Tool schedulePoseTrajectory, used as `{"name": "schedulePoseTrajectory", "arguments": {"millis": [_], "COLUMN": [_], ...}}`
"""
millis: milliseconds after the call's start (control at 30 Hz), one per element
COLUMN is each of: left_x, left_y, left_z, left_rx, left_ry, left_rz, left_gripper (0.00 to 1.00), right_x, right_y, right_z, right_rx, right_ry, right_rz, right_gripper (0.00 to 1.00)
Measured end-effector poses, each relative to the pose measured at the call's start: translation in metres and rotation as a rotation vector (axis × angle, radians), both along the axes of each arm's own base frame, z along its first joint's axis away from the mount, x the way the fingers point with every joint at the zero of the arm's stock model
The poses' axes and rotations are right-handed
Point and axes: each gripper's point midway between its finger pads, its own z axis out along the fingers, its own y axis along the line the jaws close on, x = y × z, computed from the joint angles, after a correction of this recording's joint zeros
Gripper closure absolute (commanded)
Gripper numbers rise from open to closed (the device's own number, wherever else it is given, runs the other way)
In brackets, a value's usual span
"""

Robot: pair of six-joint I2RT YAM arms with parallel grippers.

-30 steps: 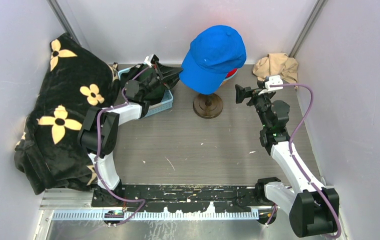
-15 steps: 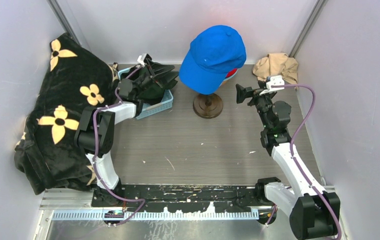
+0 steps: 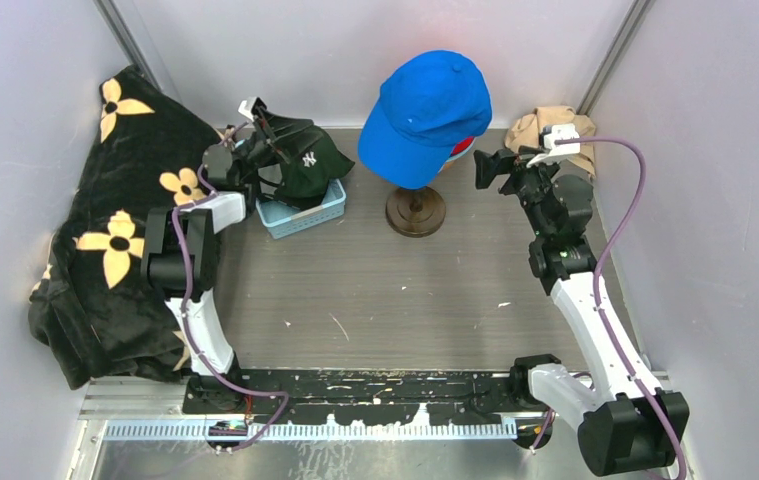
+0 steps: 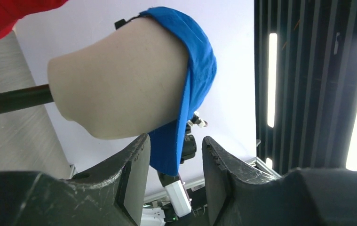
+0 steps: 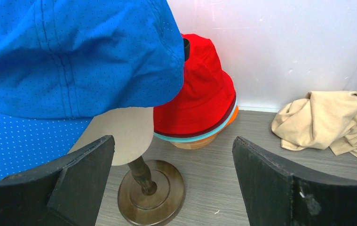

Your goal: Stack the hats

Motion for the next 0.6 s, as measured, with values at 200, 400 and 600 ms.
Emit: {"name": "schedulePoseTrajectory", "arguments": {"millis": [200, 400, 600], "left_x": [0.018, 0.038, 0.048], "left_y": [0.002, 0.001, 0.014], "left_z": [-0.020, -0.058, -0.054], "left_rx": [0.024, 0.177, 0.465], "left_ry": [0.131, 0.274, 0.242], "left_rz": [-0.007, 0.061, 0.233], "left_gripper": [0.58, 0.58, 0.55], "right_x": [-0.002, -0.004, -0.004], "right_y": [0.001, 0.003, 0.005], "right_z": [-0.002, -0.007, -0.007], "right_rx": [0.014, 0.032, 0.049], "right_ry": [0.048, 0.081, 0.090], "right_rz": [0.006, 0.013, 0.020], "right_gripper": [0.00, 0.00, 0.00]}}
